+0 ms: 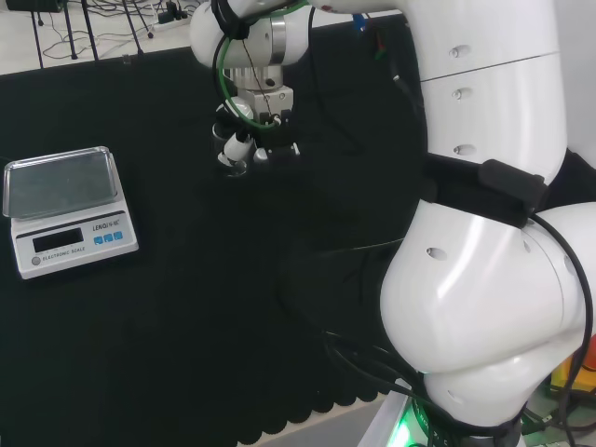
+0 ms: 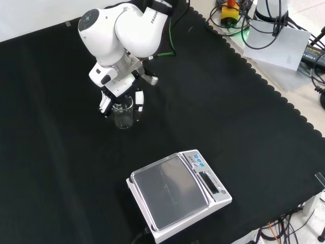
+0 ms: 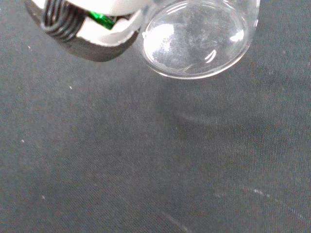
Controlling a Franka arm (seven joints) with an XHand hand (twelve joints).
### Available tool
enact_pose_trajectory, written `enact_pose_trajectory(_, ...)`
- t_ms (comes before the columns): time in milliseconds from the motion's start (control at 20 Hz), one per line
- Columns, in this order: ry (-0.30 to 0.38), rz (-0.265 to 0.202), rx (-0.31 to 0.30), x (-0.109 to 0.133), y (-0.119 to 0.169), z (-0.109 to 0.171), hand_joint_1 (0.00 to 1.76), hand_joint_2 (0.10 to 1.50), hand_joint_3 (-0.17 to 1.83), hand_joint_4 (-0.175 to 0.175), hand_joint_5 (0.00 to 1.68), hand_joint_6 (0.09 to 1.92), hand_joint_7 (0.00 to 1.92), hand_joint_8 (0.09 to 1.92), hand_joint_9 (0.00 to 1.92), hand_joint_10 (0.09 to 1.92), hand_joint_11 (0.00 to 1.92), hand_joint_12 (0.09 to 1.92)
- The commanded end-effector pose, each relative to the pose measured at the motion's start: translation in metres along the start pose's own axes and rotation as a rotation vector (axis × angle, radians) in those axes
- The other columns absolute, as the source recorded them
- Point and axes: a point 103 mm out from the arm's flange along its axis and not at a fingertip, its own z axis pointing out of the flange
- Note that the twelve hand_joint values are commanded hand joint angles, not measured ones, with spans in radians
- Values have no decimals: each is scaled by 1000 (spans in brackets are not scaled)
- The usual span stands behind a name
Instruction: Put the beaker on the electronic balance.
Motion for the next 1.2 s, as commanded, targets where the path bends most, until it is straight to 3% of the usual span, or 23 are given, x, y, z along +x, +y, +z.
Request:
enact_pose_trajectory(50,1,-25,-23,9,-4,-28,1155,1043,451,-15,683,1459,790,1512,1017,1278,1257,817)
enact_pose_trajectory(300,-16,-70,-40,28,-12,-59,1159,1016,500,-17,691,1458,799,1516,1020,1284,1253,822)
enact_pose_trajectory(550,-28,-135,-46,64,-18,-79,1159,1011,509,-16,694,1456,799,1518,1020,1285,1246,821)
enact_pose_trajectory(1200,-103,-385,-11,235,-15,-78,1162,997,527,-13,708,1444,805,1513,1030,1279,1237,830)
